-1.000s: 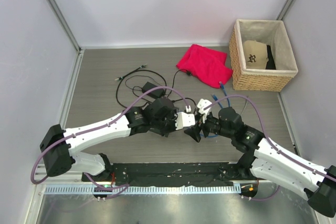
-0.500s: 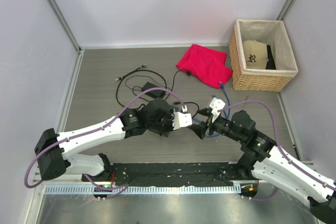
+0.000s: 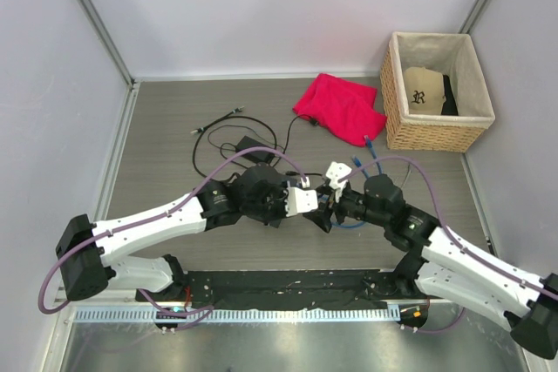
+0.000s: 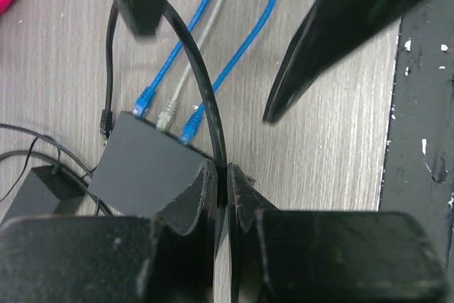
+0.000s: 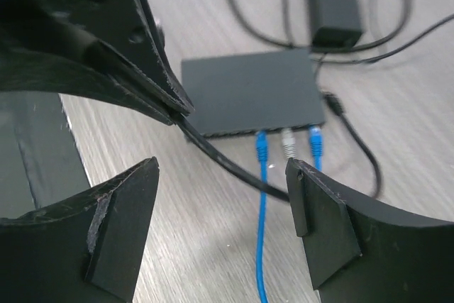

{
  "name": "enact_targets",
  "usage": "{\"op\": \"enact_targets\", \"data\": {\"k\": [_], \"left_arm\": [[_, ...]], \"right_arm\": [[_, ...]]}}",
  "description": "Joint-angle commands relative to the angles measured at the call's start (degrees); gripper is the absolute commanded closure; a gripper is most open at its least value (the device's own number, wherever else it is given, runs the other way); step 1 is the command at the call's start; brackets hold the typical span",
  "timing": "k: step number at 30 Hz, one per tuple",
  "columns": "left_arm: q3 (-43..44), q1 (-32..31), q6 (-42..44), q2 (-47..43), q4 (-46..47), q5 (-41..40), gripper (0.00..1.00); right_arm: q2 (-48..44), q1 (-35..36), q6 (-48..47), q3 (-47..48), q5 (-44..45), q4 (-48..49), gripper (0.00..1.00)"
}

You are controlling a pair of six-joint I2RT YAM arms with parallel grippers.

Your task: Insert the plug into the switch port

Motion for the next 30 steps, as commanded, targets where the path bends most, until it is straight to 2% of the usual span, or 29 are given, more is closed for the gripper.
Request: {"op": "enact_targets", "data": {"k": [1,5,7,8,9,11,12,13,14,15,16,17,18,20,21,24,25,27,28,30], "left_arm": [[1.2,-0.1,1.9,-1.6,-0.1,3.8,0.89],[1.3,-0.1,2.0,-1.6,-0.3,5.0,0.89],[1.2,-0.1,1.9,-1.7,0.2,5.4,0.87],[1.2,-0.1,1.9,-1.7,0.4,5.4,0.86],[1.0,-0.1,1.7,-1.7,0.5,5.3,0.82],[0.8,-0.1,1.5,-1.7,1.0,4.5,0.79],[0.4,-0.1,1.1,-1.8,1.7,4.0,0.76],[0.0,-0.1,0.8,-2.2,2.3,3.5,0.74],[-0.3,-0.1,-0.2,-2.4,3.1,1.7,0.7],[-1.3,-0.1,-1.0,-2.6,5.2,0.1,0.59],[-1.9,-0.1,-2.1,-3.0,6.5,-1.8,0.57],[-2.5,0.1,-3.2,-3.9,8.0,-4.6,0.51],[-3.1,0.2,-6.8,-4.6,11.5,-7.1,0.37],[-5.0,1.1,-11.6,-5.7,15.6,-11.9,0.28],[-5.5,1.3,-17.6,-6.9,18.5,-16.0,0.19],[-6.8,2.8,-27.7,-8.3,21.2,-25.8,0.09],[-6.7,3.4,-34.7,-8.5,20.5,-28.9,0.07],[-6.8,6.2,-42.7,-9.8,17.2,-35.3,0.02],[-7.1,7.6,-50.8,-10.4,15.9,-35.8,0.01],[-8.3,13.3,-59.4,-11.8,12.0,-35.1,0.01]], "right_arm": [[5.7,0.0,-4.2,3.8,-5.6,2.3,0.2],[8.7,0.0,-5.9,4.3,-6.5,2.3,0.22],[9.7,0.0,-6.0,4.3,-7.1,2.3,0.32],[10.0,0.1,-5.9,4.4,-7.3,2.3,0.39],[10.2,0.0,-5.9,4.3,-7.5,2.4,0.56],[10.6,0.0,-5.8,4.1,-7.2,2.4,0.71],[10.5,0.1,-5.8,3.8,-6.7,2.4,0.88],[10.5,0.0,-5.7,3.5,-6.2,2.3,0.98],[10.4,0.0,-5.5,3.4,-5.8,2.2,0.99],[10.2,0.0,-5.3,3.1,-5.4,2.1,0.99],[10.0,0.0,-5.2,3.0,-4.4,1.5,0.99],[9.5,0.0,-5.0,2.9,-3.7,1.4,0.99],[9.3,0.0,-4.8,2.5,-3.2,1.4,0.99],[8.5,0.0,-4.6,1.8,-1.5,1.4,0.99],[8.3,0.0,-4.8,1.1,-0.8,1.5,0.99],[8.2,0.0,-4.8,0.1,0.3,1.9,0.99],[8.2,0.0,-4.5,-0.2,0.3,2.6,0.99],[8.1,0.0,-4.5,-1.1,0.0,3.4,0.99],[8.0,0.1,-4.4,-1.4,0.1,3.7,0.99],[7.8,0.0,-4.4,-2.1,0.7,5.4,0.99]]}}
